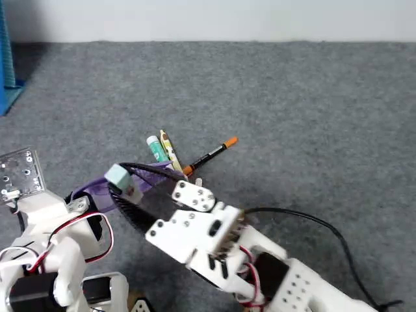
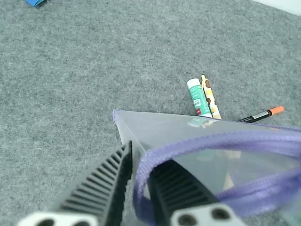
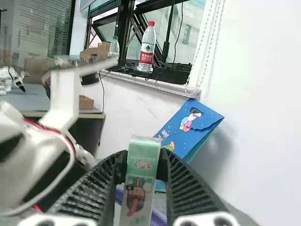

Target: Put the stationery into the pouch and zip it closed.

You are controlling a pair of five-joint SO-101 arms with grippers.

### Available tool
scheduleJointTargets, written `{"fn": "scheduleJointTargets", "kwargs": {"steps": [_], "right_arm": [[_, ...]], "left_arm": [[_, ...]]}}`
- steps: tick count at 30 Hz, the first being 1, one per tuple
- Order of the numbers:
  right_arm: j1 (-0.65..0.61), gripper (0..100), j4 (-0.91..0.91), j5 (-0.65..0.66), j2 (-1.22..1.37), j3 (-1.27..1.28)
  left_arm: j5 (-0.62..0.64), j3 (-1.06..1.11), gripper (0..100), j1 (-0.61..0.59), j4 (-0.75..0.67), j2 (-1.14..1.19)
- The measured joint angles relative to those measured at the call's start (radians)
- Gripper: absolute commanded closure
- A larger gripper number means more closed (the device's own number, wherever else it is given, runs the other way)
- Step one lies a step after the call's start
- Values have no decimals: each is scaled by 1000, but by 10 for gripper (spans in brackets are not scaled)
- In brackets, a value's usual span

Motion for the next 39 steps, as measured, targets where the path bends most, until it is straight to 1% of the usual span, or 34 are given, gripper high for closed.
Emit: {"fn": "scheduleJointTargets", "kwargs": {"steps": [6, 10, 15, 17, 20, 22, 23, 27, 32, 34, 39], "right_arm": [[31, 991, -206, 9, 144, 8], [43, 991, -259, 9, 206, 43], [43, 988, -267, 9, 206, 110], [43, 960, -269, 9, 196, 140], [43, 846, -262, 14, 164, 180], [43, 784, -221, 14, 133, 180], [43, 774, -193, 14, 114, 181], [46, 793, -31, 14, 25, 175], [72, 796, 190, 9, -107, 97], [112, 796, 299, -34, -150, 60], [269, 797, 614, -192, -210, -12]], "left_arm": [[3, 0, 988, 0, 0, 0], [3, 0, 988, 0, 0, 0], [3, 0, 988, 2, 0, 2], [3, 0, 988, 3, 0, 8], [3, 0, 988, 5, 0, 6], [3, 0, 988, 5, 0, 6], [3, 0, 988, 5, 0, 6], [3, 0, 988, 3, 0, 6], [3, 0, 988, 2, 0, 6], [3, 0, 988, 0, 0, 2], [3, 0, 988, 0, 0, 2]]}}
